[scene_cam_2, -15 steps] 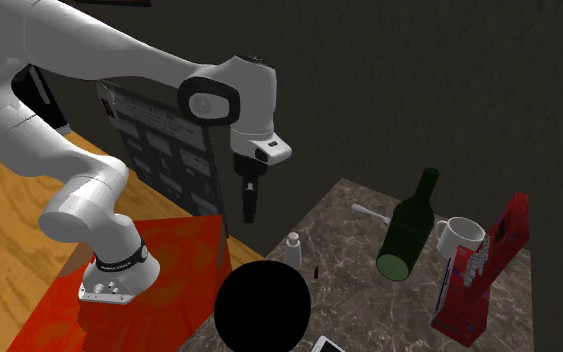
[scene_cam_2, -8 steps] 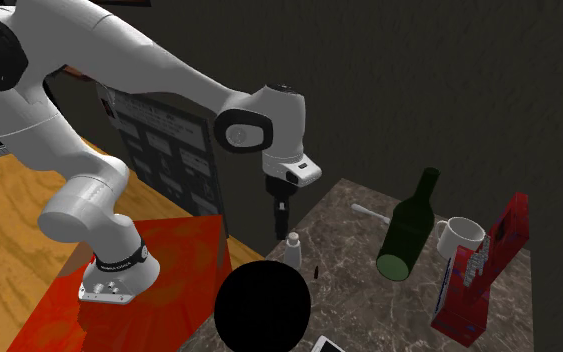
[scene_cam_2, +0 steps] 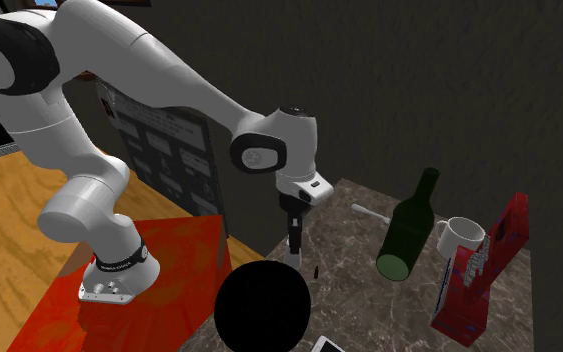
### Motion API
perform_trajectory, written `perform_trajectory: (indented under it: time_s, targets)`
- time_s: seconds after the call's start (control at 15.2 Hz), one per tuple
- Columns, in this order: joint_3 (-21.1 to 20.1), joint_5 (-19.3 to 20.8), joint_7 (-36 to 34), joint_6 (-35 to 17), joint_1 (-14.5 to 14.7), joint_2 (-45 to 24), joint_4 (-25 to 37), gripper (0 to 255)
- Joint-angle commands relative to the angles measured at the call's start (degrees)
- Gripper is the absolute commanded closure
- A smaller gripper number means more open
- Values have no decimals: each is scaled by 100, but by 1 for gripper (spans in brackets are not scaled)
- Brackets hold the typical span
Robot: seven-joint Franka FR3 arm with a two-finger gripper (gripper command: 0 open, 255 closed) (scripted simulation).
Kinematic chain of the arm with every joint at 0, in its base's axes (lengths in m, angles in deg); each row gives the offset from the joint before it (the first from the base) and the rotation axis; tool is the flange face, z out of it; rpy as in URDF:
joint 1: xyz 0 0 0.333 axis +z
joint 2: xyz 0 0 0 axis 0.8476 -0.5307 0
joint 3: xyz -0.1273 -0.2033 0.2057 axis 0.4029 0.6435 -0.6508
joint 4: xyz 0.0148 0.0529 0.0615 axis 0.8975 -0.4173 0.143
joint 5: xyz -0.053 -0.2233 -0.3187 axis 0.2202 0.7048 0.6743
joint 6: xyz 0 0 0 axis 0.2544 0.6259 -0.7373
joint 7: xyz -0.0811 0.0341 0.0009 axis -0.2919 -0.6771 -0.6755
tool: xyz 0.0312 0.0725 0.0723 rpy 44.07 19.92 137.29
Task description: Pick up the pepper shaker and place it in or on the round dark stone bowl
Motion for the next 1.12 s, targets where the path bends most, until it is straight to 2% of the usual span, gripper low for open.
perform_trajectory:
  time_s: [0.0,0.59,0.66,1.06]
  targets:
    - [8,11,-12,-183,-8,-126,-53,0]
    - [11,15,-13,-227,-10,-154,-69,0]
    - [11,15,-13,-227,-10,-154,-69,255]
    - [11,15,-14,-227,-10,-154,-69,255]
